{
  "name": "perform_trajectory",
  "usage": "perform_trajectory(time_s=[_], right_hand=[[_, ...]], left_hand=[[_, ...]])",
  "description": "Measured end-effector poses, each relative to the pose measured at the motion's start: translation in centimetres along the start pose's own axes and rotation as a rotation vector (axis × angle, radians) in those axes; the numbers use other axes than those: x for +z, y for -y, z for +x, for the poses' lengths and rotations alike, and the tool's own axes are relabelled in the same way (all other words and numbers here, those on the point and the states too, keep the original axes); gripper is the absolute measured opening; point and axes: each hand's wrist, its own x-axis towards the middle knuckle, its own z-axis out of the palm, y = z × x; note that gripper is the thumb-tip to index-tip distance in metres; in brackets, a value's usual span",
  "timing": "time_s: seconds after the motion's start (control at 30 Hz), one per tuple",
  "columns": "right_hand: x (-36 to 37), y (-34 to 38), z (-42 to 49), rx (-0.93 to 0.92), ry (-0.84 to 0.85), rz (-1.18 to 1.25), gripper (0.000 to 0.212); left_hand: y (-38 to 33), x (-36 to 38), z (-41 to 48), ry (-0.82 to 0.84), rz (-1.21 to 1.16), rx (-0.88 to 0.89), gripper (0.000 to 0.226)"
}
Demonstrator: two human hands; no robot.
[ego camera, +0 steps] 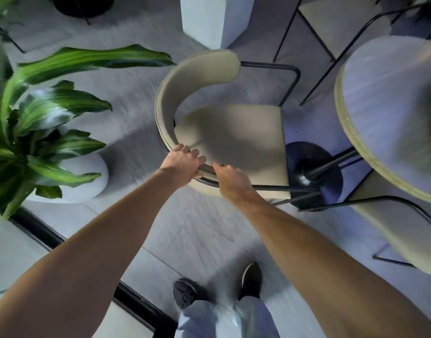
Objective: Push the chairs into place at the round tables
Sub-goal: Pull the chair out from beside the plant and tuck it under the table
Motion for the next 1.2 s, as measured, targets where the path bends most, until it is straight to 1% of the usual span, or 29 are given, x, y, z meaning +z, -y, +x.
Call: perform_trajectory(time_s=[0.23,0.37,0.47,0.6,0.73,0.9,1.2], right_hand=[[-0.8,-2.2,0.8,0.038,-0.005,0.027,0.043],[-1.8,-3.4,1.7,0.053,0.015,0.029,0.045],[-2.3,-4.3,2.2,0.067,0.015,0.011,0.042],[-2.7,-5.3,3.3,0.098,0.003,-0.007,0.043],[-3.1,-6.2,4.7,0.143,0.015,-0.016,0.042],[-3.8,-6.8,6.5,0.155,0.01,-0.011,0.041],[-5.2,-8.1,9.1,0.216,0.026,-0.004,0.032]], left_hand=[[-1.6,-0.5,2.5,0.028,0.006,-0.04,0.04],[-1.6,-0.4,4.1,-0.001,-0.012,-0.059,0.041],[-1.7,-0.7,5.3,0.011,-0.029,-0.075,0.04],[-1.6,-1.6,7.0,0.043,-0.031,-0.073,0.042],[-1.7,-2.2,8.5,0.032,-0.033,-0.066,0.043],[-1.0,-2.8,10.6,0.029,-0.041,-0.063,0.044],[0.3,-3.7,13.7,-0.008,-0.046,-0.034,0.048]])
